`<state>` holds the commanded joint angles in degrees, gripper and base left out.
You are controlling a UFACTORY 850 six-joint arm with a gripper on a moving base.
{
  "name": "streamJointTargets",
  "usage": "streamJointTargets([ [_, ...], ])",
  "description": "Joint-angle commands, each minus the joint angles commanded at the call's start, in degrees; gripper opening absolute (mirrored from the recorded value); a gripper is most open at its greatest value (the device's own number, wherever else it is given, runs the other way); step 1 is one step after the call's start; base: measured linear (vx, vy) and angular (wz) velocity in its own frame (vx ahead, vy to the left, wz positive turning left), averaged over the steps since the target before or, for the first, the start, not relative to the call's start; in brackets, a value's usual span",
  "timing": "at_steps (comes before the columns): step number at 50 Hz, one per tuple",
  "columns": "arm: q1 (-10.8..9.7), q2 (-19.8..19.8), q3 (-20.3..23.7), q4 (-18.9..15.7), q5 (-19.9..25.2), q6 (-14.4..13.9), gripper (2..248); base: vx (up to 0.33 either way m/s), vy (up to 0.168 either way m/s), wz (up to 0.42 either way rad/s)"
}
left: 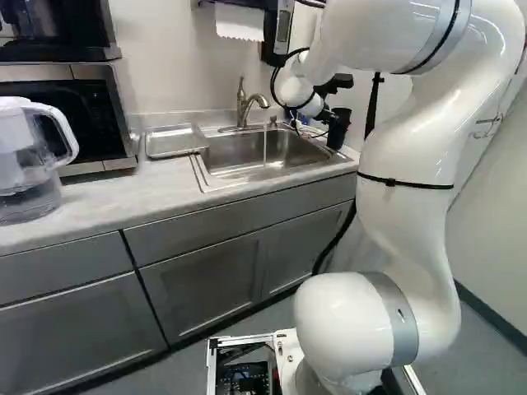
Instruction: Rinse the cup and place it in the tray
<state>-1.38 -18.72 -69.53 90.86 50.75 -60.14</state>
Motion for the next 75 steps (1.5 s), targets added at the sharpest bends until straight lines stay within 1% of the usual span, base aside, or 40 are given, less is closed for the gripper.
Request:
streamJointTargets([
  [22, 1.0, 2.1, 0.2, 0.0, -0.1, 0.0, 124, 0.0, 0.0, 0.0],
  [35, 2.1, 3.9, 0.4, 0.2, -0.6, 0.0, 124, 0.0, 0.0, 0.0],
  [42, 2.9, 5.0, 0.6, 0.9, -1.1, 0.0, 124, 0.0, 0.0, 0.0],
  [75, 7.2, 7.0, 2.8, 5.2, -2.1, 0.0, 124, 0.0, 0.0, 0.0],
])
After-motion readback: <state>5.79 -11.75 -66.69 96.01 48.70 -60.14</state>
